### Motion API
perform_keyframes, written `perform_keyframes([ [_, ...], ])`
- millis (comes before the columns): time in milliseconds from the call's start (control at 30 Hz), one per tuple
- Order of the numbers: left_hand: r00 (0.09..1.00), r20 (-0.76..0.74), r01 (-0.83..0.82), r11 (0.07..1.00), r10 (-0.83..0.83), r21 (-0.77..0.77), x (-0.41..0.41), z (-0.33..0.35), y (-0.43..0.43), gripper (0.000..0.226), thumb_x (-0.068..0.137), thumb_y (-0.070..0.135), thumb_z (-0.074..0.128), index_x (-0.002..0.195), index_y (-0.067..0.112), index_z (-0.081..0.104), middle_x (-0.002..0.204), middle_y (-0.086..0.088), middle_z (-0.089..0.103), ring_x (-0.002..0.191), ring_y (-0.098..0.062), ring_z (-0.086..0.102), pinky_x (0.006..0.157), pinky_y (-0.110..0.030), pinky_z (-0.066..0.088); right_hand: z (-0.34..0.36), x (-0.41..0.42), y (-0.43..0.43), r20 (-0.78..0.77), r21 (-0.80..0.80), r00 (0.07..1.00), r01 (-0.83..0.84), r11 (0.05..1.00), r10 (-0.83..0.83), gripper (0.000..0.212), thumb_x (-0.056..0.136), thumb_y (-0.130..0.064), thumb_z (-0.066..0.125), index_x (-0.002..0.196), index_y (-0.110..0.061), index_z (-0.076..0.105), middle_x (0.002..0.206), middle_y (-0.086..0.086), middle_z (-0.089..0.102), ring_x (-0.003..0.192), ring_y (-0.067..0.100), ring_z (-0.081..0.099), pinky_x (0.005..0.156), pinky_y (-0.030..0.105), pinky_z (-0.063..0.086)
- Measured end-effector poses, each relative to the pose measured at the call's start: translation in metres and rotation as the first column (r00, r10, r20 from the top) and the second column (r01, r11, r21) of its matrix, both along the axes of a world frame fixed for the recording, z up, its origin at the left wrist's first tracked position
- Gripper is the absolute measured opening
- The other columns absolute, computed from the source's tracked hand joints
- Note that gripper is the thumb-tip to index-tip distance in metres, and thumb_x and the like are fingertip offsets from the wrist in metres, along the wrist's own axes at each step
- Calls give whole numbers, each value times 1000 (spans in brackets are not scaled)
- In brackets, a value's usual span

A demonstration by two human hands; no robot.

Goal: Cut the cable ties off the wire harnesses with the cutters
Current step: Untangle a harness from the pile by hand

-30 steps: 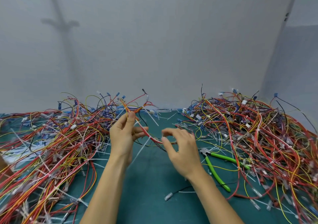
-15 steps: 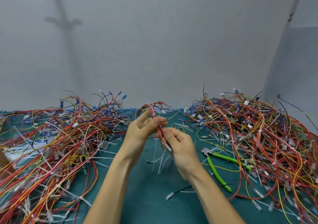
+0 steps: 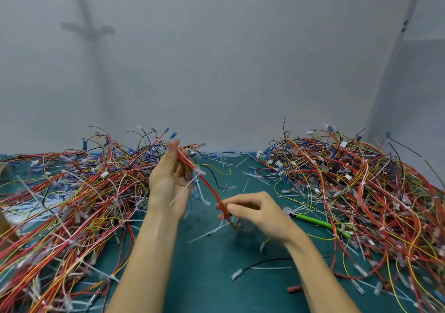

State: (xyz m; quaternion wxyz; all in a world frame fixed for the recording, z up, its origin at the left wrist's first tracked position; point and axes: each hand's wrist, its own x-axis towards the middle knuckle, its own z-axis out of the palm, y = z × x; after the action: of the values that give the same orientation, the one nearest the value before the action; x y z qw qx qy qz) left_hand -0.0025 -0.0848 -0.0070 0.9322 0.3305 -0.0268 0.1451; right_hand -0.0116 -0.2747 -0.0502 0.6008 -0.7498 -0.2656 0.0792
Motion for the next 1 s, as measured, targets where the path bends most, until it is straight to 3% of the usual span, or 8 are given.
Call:
perform_keyframes([
  [200,999,-27,-36,996,34,-82,0,1,1,18,80,26,64,91,11,62,70,3,67,63,-8,63,65,-24,56,2,-4,1,-165,324,976,-82,942,142,15,86,-12,64,89,-14,78,75,5,71,71,17,70,71,24,55],
  [400,998,-56,-13,1000,13,-4,-1,1,-1,7,90,21,61,94,14,61,80,1,64,68,-9,61,61,-23,52,2,0,6,-317,735,920,84,672,231,21,86,-7,55,86,-6,76,73,7,65,63,17,66,65,29,58],
  [533,1000,-24,-4,996,6,91,-4,2,-10,23,88,16,61,110,12,57,82,-3,61,67,-12,59,58,-20,50,4,2,6,-345,863,891,179,472,294,17,86,-6,52,93,0,67,75,8,61,63,15,63,66,30,59],
  [667,997,64,27,978,-41,207,-7,2,-16,33,82,18,59,113,10,55,79,-3,59,67,-14,58,69,-24,48,-1,7,3,-350,863,900,202,462,260,14,90,-7,50,96,-2,62,75,6,59,65,14,62,73,35,60],
  [800,985,123,83,963,-118,255,-8,3,-15,34,88,8,47,121,7,51,71,1,57,64,-13,53,70,-25,44,-8,14,-7,-376,660,927,268,702,0,14,89,-8,56,95,-2,68,75,8,64,71,18,64,74,32,59],
  [900,987,139,18,922,-78,387,-5,3,-15,40,84,5,44,123,7,51,63,4,47,60,-12,44,70,-27,38,-8,19,-18,-183,193,893,444,875,-412,14,92,-8,61,90,-11,75,81,0,73,81,16,65,77,27,54],
  [933,990,136,-21,896,-44,443,-4,2,-16,41,83,1,45,123,8,52,62,5,46,60,-11,43,70,-27,38,-10,21,-23,-31,-35,839,542,839,-543,15,93,-11,61,91,-15,75,85,-3,73,84,14,65,79,28,51],
  [1000,991,134,-80,838,9,539,-1,-1,-17,43,87,-9,41,125,9,52,60,6,46,60,-13,40,68,-30,33,-12,23,-33,263,-396,718,689,607,-644,20,95,-12,56,100,-21,72,102,-2,71,94,17,63,83,30,50],
])
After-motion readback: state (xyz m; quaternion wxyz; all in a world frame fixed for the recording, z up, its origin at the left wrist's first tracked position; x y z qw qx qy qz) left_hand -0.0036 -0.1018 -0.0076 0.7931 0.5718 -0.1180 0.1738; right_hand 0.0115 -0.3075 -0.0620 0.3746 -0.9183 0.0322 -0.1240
